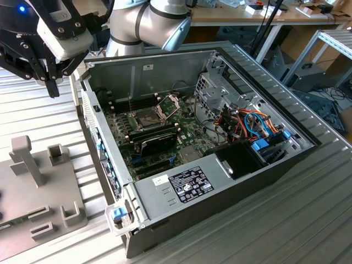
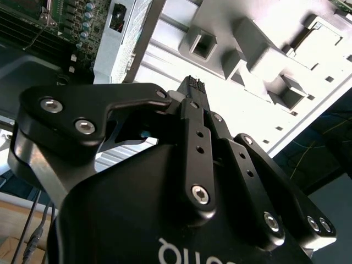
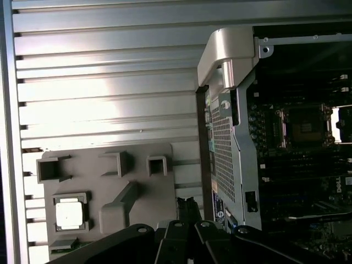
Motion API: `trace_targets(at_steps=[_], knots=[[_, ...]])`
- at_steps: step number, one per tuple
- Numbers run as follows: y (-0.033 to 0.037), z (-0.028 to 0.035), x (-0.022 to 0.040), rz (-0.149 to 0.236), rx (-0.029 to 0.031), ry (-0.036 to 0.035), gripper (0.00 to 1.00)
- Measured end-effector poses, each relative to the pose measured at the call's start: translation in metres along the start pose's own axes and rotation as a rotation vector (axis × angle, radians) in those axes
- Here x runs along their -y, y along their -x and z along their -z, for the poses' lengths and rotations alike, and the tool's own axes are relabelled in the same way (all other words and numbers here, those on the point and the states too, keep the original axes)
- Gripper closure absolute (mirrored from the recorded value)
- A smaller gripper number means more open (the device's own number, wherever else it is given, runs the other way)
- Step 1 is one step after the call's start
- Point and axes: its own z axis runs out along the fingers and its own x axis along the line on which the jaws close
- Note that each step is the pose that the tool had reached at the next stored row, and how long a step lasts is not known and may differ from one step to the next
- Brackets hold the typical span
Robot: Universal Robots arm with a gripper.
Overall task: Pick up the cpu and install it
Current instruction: 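Reach for the cpu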
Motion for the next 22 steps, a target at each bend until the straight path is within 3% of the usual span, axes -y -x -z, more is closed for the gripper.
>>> trace_targets(at_steps=[11,22], knots=[[-0.0044,0.0001,0.0003,0.000,0.0000,0.0000,0.89],[-0.0180,0.0005,0.0013,0.000,0.0000,0.0000,0.89]])
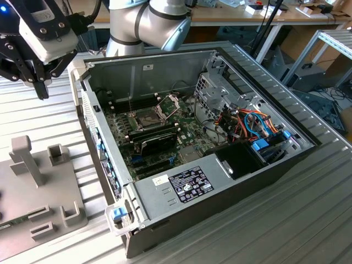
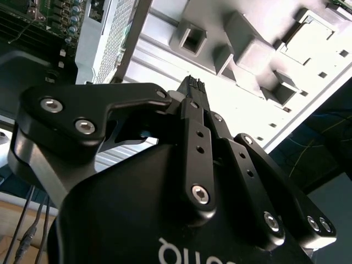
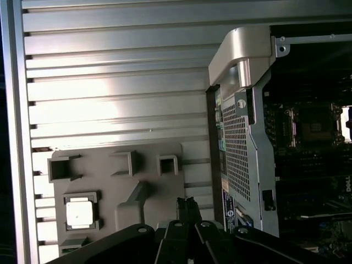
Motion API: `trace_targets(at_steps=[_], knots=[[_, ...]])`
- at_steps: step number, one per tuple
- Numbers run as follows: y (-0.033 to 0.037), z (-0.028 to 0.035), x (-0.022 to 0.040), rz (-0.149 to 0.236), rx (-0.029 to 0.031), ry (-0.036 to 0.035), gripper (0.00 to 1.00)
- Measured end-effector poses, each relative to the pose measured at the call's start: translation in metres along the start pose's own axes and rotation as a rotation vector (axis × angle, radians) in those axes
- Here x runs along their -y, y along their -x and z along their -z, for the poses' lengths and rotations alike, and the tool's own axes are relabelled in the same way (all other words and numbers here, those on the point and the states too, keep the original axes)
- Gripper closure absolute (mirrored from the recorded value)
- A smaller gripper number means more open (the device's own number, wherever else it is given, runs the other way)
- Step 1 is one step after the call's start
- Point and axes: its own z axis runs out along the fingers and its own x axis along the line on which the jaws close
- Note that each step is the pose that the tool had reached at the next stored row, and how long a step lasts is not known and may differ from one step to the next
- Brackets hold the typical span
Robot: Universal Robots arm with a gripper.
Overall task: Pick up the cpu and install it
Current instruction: 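Reach for the cpu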
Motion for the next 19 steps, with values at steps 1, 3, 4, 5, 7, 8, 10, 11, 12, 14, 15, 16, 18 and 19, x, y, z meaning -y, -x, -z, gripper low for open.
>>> trace_targets(at_steps=[1,3,4,5,7,8,10,11,12,14,15,16,18,19], knots=[[-0.0012,0.0000,0.0001,0.000,0.0000,0.0000,0.89],[-0.0046,0.0001,0.0003,0.000,0.0001,0.0000,0.89],[-0.0056,0.0001,0.0004,0.000,0.0001,0.0000,0.89],[-0.0067,0.0001,0.0005,0.000,0.0001,0.0000,0.89],[-0.0087,0.0002,0.0006,0.000,0.0000,-0.0001,0.89],[-0.0099,0.0003,0.0008,0.000,0.0000,0.0000,0.89],[-0.0106,0.0002,0.0008,0.000,0.0002,0.0000,0.89],[-0.0106,0.0002,0.0008,0.000,0.0000,0.0000,0.89],[-0.0110,0.0003,0.0008,0.000,0.0000,-0.0001,0.89],[-0.0113,0.0003,0.0008,0.000,0.0000,0.0000,0.89],[-0.0113,0.0003,0.0009,0.000,0.0001,0.0000,0.89],[-0.0117,0.0003,0.0009,0.000,0.0000,-0.0001,0.89],[-0.0127,0.0004,0.0009,0.000,0.0000,-0.0001,0.89],[-0.0132,0.0003,0.0010,0.000,0.0000,0.0001,0.89]])
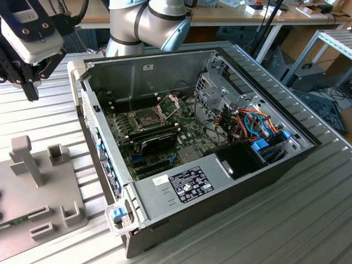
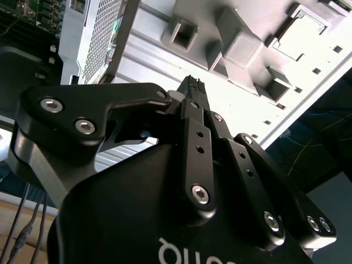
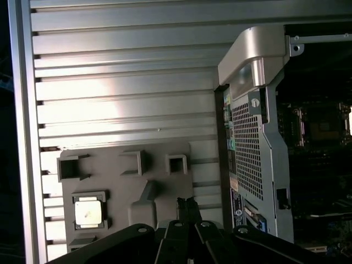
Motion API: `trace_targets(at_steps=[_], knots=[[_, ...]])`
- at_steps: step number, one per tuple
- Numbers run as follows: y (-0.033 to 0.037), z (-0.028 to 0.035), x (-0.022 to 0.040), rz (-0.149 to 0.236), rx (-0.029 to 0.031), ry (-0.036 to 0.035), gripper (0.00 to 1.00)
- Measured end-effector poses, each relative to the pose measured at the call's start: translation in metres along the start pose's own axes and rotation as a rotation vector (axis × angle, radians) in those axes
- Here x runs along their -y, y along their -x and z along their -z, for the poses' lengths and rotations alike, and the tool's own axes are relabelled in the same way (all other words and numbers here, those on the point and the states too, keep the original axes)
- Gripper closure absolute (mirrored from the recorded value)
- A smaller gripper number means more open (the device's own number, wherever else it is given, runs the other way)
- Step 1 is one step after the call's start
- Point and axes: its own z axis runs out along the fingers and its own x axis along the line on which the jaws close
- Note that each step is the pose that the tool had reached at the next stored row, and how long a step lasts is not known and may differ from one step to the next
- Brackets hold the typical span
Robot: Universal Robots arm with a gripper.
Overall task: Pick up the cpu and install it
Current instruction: 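Reach for the cpu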
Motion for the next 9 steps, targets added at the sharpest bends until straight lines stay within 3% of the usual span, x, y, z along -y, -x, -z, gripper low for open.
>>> trace_targets(at_steps=[9], knots=[[-0.0065,0.0002,0.0005,0.000,0.0000,-0.0001,0.89]])
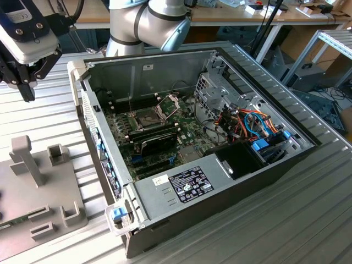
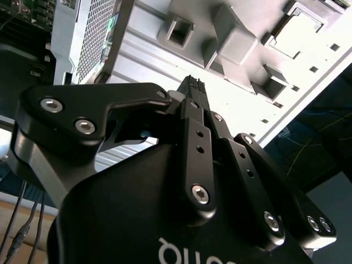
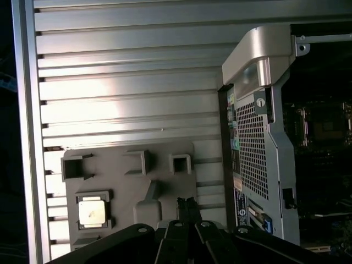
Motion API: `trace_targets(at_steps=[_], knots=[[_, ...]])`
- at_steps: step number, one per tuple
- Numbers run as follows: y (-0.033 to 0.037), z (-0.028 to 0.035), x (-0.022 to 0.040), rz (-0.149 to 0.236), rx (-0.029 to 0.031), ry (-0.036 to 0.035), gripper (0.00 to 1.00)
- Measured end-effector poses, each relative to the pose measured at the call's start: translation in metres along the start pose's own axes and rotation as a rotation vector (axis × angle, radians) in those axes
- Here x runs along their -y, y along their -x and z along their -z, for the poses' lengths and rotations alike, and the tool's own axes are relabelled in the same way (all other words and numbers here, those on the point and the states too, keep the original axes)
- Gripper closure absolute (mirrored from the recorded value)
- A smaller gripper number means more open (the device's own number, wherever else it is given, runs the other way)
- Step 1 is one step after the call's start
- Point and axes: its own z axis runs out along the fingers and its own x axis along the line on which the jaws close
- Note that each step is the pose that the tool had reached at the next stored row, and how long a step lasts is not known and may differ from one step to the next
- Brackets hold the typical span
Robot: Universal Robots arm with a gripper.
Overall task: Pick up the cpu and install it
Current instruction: 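Reach for the cpu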
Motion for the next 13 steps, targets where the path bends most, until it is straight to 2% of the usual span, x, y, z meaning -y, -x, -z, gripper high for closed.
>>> trace_targets(at_steps=[5,13], knots=[[-0.0045,0.0001,0.0004,0.000,0.0000,0.0000,0.89],[-0.0049,0.0001,0.0004,0.000,0.0000,0.0000,0.89]])
